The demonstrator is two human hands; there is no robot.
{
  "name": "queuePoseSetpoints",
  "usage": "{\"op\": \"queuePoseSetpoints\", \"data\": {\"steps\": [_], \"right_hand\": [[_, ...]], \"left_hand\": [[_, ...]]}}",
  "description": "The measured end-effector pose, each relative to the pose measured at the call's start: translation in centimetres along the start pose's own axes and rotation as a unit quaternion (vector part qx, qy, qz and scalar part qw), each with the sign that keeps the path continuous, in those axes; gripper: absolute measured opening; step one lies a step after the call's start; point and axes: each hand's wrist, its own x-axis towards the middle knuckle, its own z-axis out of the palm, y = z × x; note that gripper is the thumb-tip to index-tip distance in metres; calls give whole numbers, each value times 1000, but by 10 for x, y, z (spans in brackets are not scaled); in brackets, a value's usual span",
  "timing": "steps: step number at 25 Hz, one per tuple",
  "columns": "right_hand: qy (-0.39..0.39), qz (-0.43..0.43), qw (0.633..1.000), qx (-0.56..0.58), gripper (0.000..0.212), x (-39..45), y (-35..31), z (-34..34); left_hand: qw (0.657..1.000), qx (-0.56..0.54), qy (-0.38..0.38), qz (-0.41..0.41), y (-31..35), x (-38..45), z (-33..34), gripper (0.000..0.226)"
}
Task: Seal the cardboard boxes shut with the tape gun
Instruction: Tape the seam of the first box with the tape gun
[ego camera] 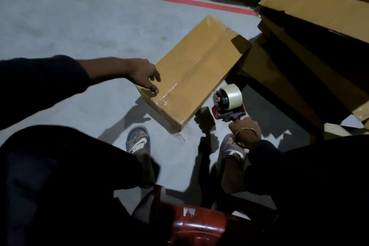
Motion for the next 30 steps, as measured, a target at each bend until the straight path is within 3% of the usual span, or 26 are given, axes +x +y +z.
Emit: {"op": "queuePoseSetpoints", "data": {"steps": [3,6,7,13,17,19,23,25,28,30], "right_hand": [[30,-28,998,46,40,-5,-25,11],[35,-82,993,81,45,4,-43,27],[43,-105,989,91,45,5,-50,29],[20,-206,968,143,23,41,-80,49],[16,-229,963,142,38,58,-82,60],[8,-217,967,137,29,61,-78,70],[-11,-194,966,168,23,64,-76,82],[-23,-192,965,179,16,61,-81,84],[-20,-186,962,200,32,57,-82,88],[-5,-176,957,232,36,54,-84,89]], "left_hand": [[998,2,38,-46,42,25,55,81],[990,-58,42,-119,97,35,144,126],[987,-72,60,-133,113,40,170,132],[934,-122,273,-197,147,68,234,107],[882,-164,379,-226,159,84,246,100],[878,-174,384,-226,157,89,250,103],[896,-182,325,-243,156,91,250,120],[888,-201,342,-233,157,85,246,124],[859,-258,394,-200,161,75,242,120],[808,-340,413,-247,163,76,233,117]]}}
